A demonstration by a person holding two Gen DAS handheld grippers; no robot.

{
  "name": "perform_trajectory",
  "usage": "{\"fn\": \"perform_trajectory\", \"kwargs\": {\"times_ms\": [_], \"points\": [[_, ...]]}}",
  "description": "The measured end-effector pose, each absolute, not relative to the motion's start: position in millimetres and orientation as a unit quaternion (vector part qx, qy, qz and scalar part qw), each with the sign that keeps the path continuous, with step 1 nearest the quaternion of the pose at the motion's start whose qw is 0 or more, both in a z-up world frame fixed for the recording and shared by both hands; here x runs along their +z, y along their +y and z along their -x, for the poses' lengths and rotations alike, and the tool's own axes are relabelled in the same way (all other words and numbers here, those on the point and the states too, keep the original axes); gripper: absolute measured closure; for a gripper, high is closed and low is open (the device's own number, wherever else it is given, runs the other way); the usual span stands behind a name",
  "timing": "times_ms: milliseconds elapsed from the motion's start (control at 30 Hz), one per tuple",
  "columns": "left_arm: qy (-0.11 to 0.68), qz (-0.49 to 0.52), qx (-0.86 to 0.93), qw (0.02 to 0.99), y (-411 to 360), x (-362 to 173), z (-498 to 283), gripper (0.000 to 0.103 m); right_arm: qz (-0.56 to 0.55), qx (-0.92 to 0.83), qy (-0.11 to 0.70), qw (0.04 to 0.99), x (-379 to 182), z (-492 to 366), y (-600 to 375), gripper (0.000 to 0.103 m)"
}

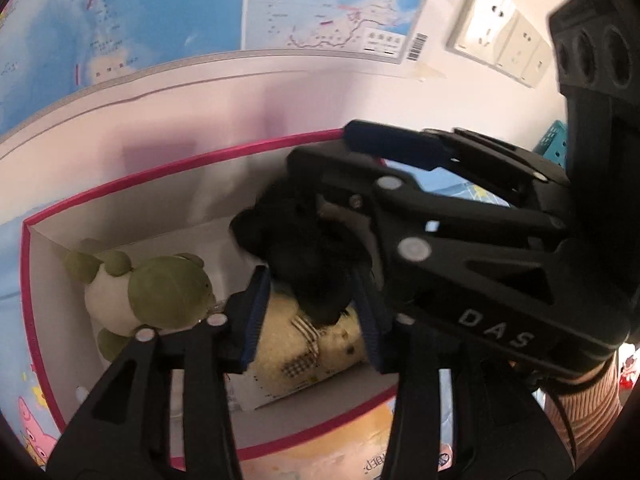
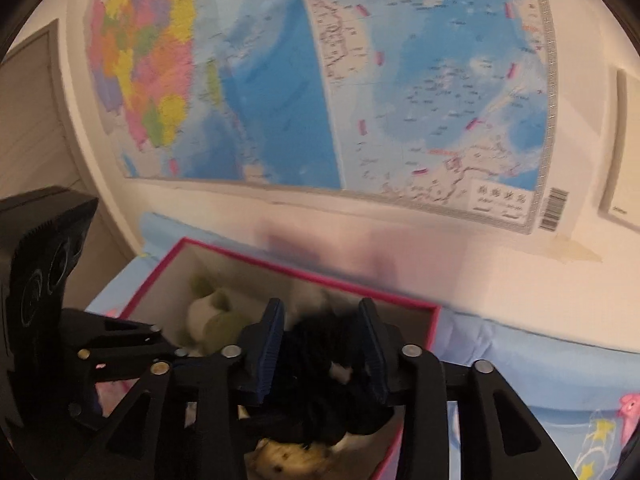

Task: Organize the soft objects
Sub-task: 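Open the right gripper to drop the black cloth into the box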

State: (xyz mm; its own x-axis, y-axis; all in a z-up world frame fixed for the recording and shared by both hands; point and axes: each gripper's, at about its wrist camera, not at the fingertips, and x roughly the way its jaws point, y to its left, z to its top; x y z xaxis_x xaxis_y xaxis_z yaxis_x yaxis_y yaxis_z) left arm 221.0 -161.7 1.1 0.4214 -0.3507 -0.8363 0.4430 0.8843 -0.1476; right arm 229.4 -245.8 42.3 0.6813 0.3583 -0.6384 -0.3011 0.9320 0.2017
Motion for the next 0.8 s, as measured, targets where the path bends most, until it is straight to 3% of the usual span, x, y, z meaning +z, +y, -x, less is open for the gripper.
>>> {"fn": "perform_trajectory", "kwargs": {"times_ms": [167, 433, 600, 800], "points": [[0.465, -0.050, -0.236, 0.852, -152.4, 5.2, -209.6, 0.053, -0.043, 0.176, 0.337, 0.924, 50.3, -211.8, -249.2, 0.060], [0.408, -0.068, -0.267, 0.870, -129.9, 27.1, -147.8, 0.053, -0.071, 0.210, 0.318, 0.922, 63.4, -152.3, -262.6, 0.046], [0.378, -0.069, -0.292, 0.876, -116.0, 38.7, -111.1, 0.045, -0.092, 0.243, 0.314, 0.913, 64.8, -107.6, -265.7, 0.042], [0.373, -0.052, -0.295, 0.878, -79.2, 36.3, -75.0, 0.045, -0.126, 0.301, 0.330, 0.886, 52.2, -61.2, -257.5, 0.042]]}}
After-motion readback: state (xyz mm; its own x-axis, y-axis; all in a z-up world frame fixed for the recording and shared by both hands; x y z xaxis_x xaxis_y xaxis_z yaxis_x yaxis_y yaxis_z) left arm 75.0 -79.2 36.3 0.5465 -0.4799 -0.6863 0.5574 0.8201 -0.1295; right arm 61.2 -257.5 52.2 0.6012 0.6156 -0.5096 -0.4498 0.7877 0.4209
